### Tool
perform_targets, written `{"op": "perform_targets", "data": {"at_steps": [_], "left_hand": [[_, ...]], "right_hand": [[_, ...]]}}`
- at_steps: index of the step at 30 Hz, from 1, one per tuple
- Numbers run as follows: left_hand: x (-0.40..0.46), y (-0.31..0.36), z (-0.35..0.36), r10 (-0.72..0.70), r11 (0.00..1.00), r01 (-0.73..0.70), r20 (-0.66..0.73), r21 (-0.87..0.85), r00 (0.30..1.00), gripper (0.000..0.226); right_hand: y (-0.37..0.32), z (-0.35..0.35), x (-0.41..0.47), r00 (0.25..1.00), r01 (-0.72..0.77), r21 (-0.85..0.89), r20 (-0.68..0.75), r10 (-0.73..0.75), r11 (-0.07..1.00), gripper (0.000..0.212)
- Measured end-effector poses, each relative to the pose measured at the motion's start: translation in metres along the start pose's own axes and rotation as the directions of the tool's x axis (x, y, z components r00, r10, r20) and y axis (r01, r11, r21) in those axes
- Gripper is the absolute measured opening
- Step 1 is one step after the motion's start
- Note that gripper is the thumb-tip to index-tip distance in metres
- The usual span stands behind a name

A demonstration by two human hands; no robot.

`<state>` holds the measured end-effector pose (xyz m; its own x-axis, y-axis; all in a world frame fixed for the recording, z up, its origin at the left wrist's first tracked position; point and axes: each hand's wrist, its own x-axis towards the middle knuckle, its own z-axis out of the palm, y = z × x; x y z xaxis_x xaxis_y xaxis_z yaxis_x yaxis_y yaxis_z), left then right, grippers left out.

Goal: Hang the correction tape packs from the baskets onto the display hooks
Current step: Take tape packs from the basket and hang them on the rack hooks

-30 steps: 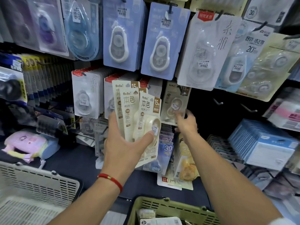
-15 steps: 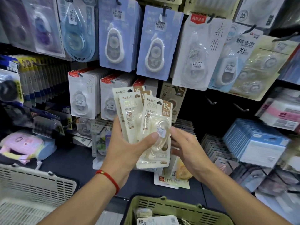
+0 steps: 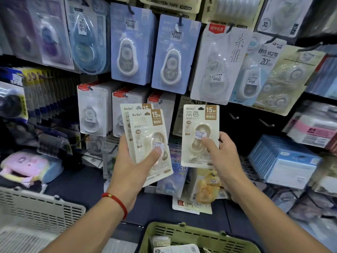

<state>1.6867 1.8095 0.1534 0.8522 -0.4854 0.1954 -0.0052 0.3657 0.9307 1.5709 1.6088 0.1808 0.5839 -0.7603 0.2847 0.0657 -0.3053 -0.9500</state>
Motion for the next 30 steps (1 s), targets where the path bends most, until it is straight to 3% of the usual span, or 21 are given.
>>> {"op": "perform_targets", "data": {"at_steps": [7, 11, 17, 21, 27, 30], "left_hand": [[-0.001, 0.005, 0.0, 0.048, 0.998, -0.047, -0.019, 0.048, 0.999, 0.057], [-0.001, 0.006, 0.001, 0.06, 0.996, -0.058, -0.027, 0.069, 0.998, 0.053], [0.001, 0.0, 0.004, 0.131, 0.984, -0.13, -0.002, 0.126, 0.991, 0.057], [0.003, -0.004, 0.006, 0.136, 0.981, -0.137, 0.016, 0.138, 0.991, 0.06], [0.002, -0.005, 0.006, 0.135, 0.98, -0.136, 0.021, 0.146, 0.991, 0.065], [0.004, -0.007, 0.006, 0.126, 0.982, -0.13, 0.035, 0.14, 0.991, 0.068]], "right_hand": [[0.005, 0.004, 0.004, 1.0, 0.011, 0.032, 0.009, -0.011, 0.999, 0.025], [0.018, 0.007, -0.002, 0.998, 0.032, 0.052, -0.063, -0.028, 0.998, 0.035], [0.048, 0.032, 0.03, 0.993, 0.021, -0.131, -0.11, -0.036, 0.991, 0.016], [0.057, 0.057, 0.088, 0.978, -0.175, -0.11, -0.134, 0.16, 0.978, 0.054], [0.057, 0.06, 0.141, 0.906, -0.412, -0.146, -0.167, 0.388, 0.899, 0.082], [0.065, 0.054, 0.135, 0.895, -0.437, -0.234, -0.202, 0.396, 0.868, 0.081]]}}
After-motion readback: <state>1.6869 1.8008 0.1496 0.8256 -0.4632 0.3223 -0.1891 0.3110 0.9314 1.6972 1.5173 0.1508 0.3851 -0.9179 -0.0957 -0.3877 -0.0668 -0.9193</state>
